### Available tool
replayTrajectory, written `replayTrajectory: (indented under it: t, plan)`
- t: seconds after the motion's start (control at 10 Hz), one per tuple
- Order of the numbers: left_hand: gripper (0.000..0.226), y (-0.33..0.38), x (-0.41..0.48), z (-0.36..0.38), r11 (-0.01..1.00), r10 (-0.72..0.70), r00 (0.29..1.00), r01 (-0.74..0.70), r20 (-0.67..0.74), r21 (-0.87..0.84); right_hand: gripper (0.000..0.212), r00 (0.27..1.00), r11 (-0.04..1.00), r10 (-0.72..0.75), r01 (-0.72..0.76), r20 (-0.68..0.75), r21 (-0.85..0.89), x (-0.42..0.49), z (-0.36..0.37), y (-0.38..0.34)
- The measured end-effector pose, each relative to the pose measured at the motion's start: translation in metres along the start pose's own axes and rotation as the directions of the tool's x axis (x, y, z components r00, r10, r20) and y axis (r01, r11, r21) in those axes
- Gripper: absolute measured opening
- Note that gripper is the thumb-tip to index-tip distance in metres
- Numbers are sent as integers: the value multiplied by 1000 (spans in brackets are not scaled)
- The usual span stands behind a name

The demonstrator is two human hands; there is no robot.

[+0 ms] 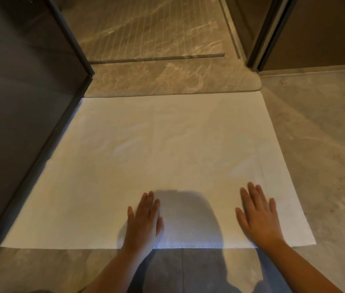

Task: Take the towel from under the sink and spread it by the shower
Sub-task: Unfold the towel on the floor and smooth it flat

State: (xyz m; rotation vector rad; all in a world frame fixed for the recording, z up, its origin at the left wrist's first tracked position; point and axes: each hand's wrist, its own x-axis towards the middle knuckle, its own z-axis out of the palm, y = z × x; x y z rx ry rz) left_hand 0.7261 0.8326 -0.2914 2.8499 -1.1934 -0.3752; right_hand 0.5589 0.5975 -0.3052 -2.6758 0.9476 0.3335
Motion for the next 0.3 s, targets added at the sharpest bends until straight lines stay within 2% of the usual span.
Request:
replayTrajectory:
  t: [0.1, 0.2, 0.3]
  plan:
    - [31, 0, 5, -7, 983, -110, 993, 101, -51, -157, 56, 996, 994, 3, 6, -87, 108, -2, -17, -15]
    - [31, 12, 16, -15, 996, -34, 993, 25, -115, -84, 47, 992, 992, -68, 78, -105, 94, 4, -25, -37]
    - [32, 29, 23, -21, 997, 24, 983, -36, -181, -65, 49, 984, 984, -139, 150, -113, 98, 13, -27, -60]
